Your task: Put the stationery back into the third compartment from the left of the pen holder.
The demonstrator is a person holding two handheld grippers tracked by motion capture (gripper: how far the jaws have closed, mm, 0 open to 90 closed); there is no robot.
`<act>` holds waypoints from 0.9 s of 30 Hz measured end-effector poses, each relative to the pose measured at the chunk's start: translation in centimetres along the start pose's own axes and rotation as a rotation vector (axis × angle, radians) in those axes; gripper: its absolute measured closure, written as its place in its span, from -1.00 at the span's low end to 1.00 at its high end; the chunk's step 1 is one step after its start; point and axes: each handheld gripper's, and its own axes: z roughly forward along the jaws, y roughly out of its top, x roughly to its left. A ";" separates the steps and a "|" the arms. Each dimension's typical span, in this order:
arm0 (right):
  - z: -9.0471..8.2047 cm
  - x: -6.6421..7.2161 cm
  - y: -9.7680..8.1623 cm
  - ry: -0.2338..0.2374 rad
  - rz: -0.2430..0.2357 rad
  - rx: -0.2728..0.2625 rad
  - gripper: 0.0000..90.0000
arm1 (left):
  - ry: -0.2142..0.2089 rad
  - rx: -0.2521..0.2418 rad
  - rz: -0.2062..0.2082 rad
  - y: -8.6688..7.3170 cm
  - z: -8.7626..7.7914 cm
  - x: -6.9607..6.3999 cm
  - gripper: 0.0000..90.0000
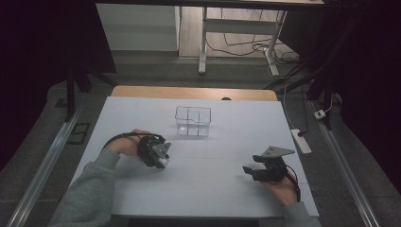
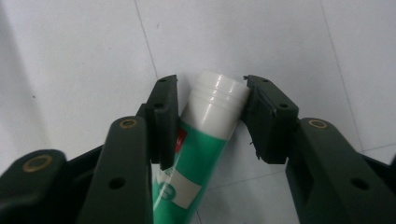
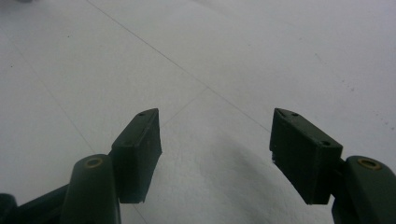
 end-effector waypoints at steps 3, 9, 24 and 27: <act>0.0 0.0 0.0 0.000 -0.002 0.001 -0.25 | 0.000 -0.004 0.011 0.0 0.0 -0.1 0.33; 0.0 -0.1 0.0 0.001 -0.002 0.000 -0.25 | 0.031 0.023 -0.006 -0.1 -0.3 -0.1 0.35; -0.1 -0.1 0.0 0.001 0.000 -0.002 -0.25 | 0.128 -0.065 -0.162 -0.9 -2.3 0.1 0.44; -0.1 -0.1 0.0 0.001 0.000 -0.002 -0.25 | 0.164 -0.097 -0.184 -1.1 -3.0 0.0 0.44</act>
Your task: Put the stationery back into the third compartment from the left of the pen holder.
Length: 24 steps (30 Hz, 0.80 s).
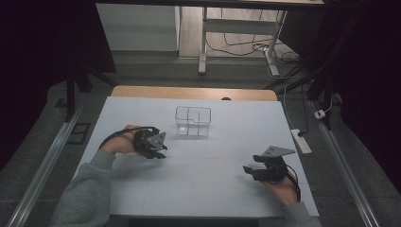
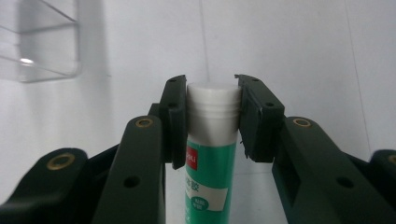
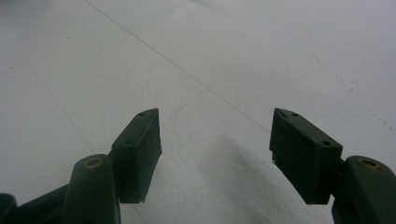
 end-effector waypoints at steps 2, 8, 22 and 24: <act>0.0 0.0 0.0 0.001 0.000 -0.001 -0.25 | 0.024 -0.022 -0.022 0.0 -0.6 0.1 0.44; 0.0 0.0 0.0 -0.001 0.000 -0.001 -0.25 | 0.066 -0.118 -0.110 -0.2 -1.6 0.3 0.44; 0.0 0.0 0.0 -0.002 0.000 0.002 -0.26 | 0.125 -0.187 -0.209 -1.1 -2.6 0.9 0.44; 0.1 0.0 0.0 -0.002 -0.002 0.002 -0.26 | 0.138 -0.194 -0.223 -1.1 -2.7 0.9 0.44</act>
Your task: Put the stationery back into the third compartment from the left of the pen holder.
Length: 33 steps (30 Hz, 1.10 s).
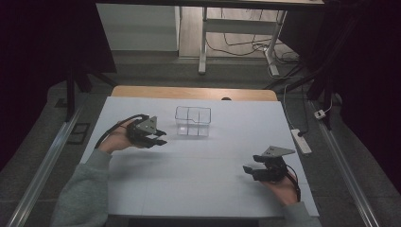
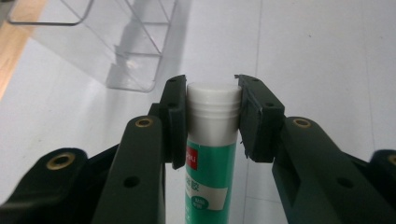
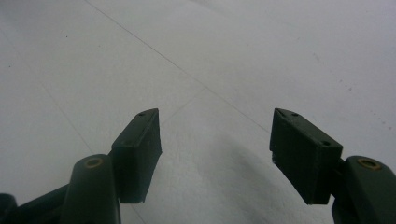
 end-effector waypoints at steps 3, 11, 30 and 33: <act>0.0 0.0 0.0 0.000 0.000 0.000 -0.26 | 0.008 -0.022 -0.026 -0.1 -0.1 0.2 0.44; 0.0 0.0 0.0 0.000 0.002 -0.001 -0.26 | 0.039 -0.078 -0.095 -0.3 -0.6 0.7 0.44; -0.2 0.0 0.0 0.000 0.005 -0.010 -0.26 | 0.089 -0.180 -0.177 0.2 -1.7 0.6 0.44; -0.2 0.1 0.0 0.001 0.005 -0.012 -0.26 | 0.095 -0.198 -0.190 0.4 -1.8 0.6 0.44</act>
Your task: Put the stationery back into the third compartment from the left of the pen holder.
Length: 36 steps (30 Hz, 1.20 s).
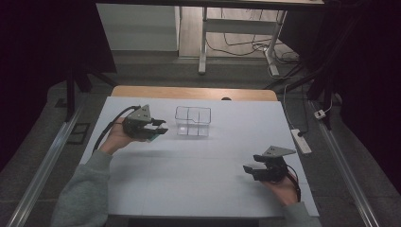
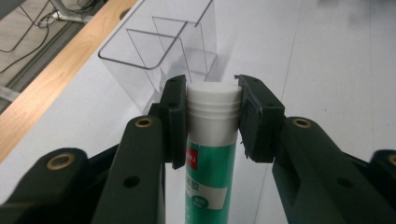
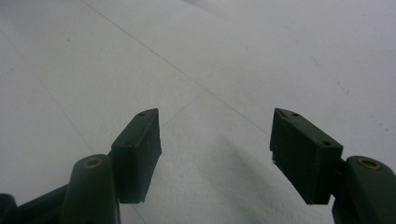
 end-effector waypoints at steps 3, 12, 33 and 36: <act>-0.1 0.0 0.0 -0.001 -0.004 -0.001 -0.26 | -0.005 -0.015 -0.002 0.2 -0.1 -0.1 0.44; 0.0 0.0 0.0 0.000 -0.007 0.001 -0.26 | 0.014 -0.036 -0.023 0.4 -0.1 -0.1 0.44; -0.1 0.1 0.0 -0.003 -0.009 0.002 -0.26 | 0.048 -0.181 -0.132 2.2 -0.5 0.6 0.44; 0.0 0.1 0.0 -0.003 -0.009 0.005 -0.26 | 0.043 -0.198 -0.133 2.8 -0.2 0.6 0.44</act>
